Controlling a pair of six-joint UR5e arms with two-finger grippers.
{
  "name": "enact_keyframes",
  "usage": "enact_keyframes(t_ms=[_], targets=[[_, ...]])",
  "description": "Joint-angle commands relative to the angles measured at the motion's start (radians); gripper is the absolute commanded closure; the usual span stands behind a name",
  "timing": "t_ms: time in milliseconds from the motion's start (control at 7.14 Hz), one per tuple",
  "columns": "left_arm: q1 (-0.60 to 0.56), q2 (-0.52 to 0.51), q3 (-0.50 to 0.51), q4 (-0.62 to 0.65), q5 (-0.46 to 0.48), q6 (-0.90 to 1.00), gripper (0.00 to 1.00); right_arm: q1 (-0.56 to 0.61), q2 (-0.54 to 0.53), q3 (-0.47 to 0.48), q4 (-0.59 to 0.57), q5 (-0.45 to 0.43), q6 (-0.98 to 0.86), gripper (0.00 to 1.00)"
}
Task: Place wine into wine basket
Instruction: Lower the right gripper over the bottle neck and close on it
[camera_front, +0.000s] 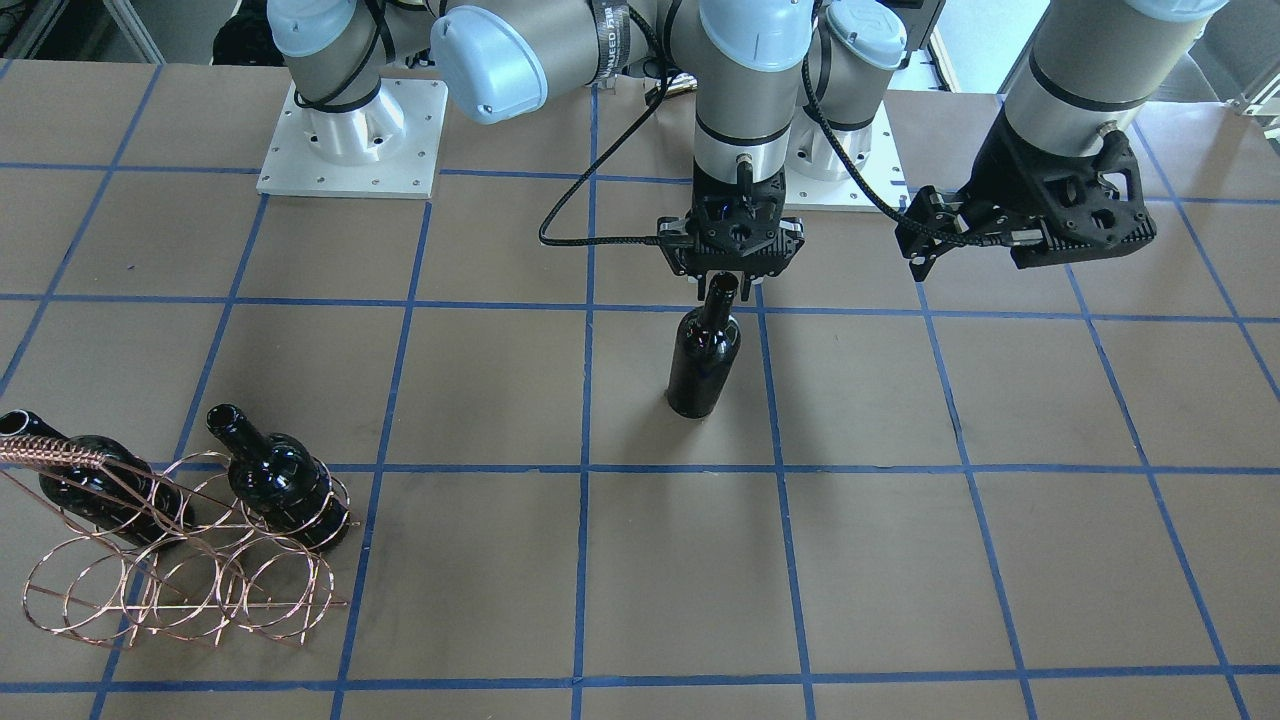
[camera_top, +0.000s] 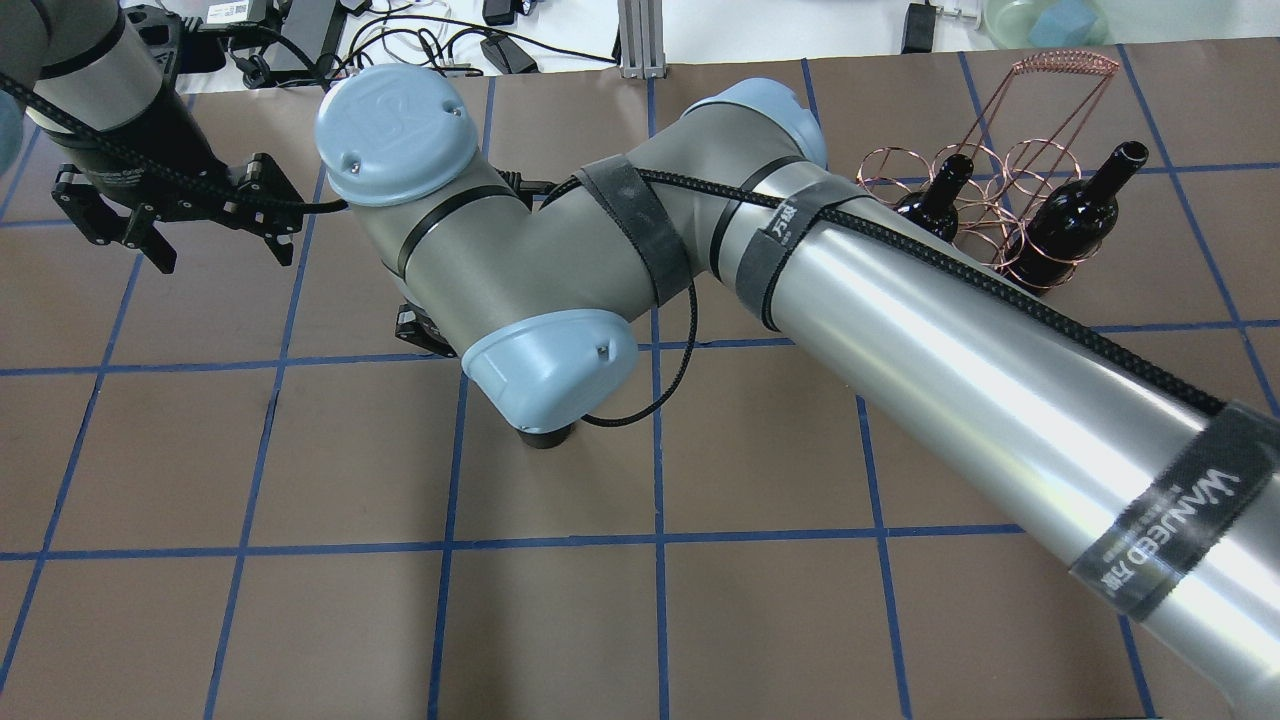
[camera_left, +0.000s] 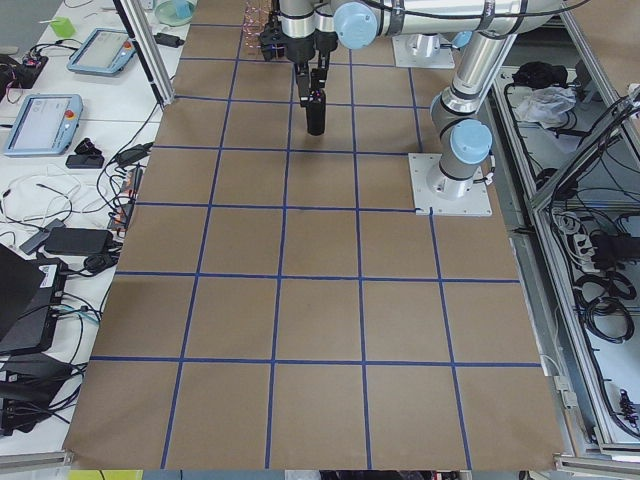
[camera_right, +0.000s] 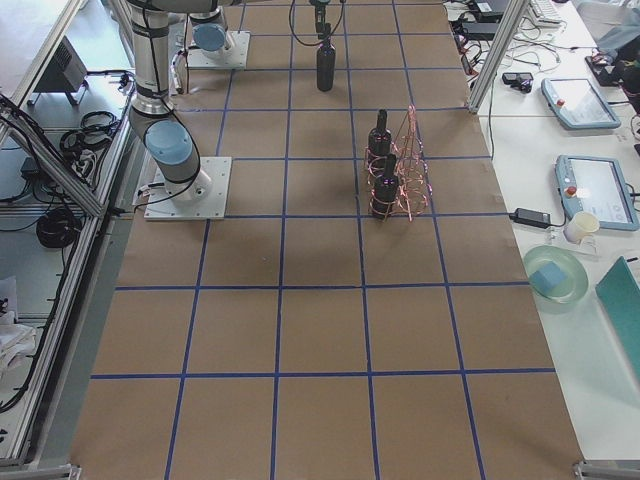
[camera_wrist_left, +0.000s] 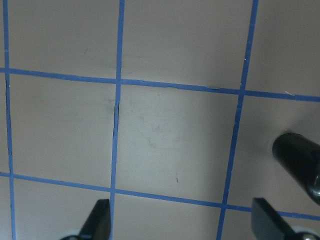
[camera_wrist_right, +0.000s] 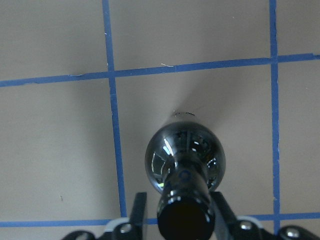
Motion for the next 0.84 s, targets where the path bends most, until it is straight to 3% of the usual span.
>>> enact_keyframes(t_ms=[0, 280, 420, 700], targets=[[-0.001, 0.000, 0.000, -0.001, 0.000, 0.000, 0.00, 0.000, 0.033, -0.003, 0.004, -0.011, -0.001, 0.02], [-0.001, 0.000, -0.002, -0.001, -0.001, 0.000, 0.00, -0.002, 0.047, -0.018, 0.009, -0.016, -0.012, 0.05], [-0.001, 0.000, -0.002, 0.001, -0.001, 0.000, 0.00, -0.011, 0.044, -0.020, 0.009, -0.014, -0.023, 0.27], [-0.001, 0.000, -0.002, 0.001, -0.001, 0.000, 0.00, -0.017, 0.035, -0.020, 0.036, -0.014, -0.038, 0.59]])
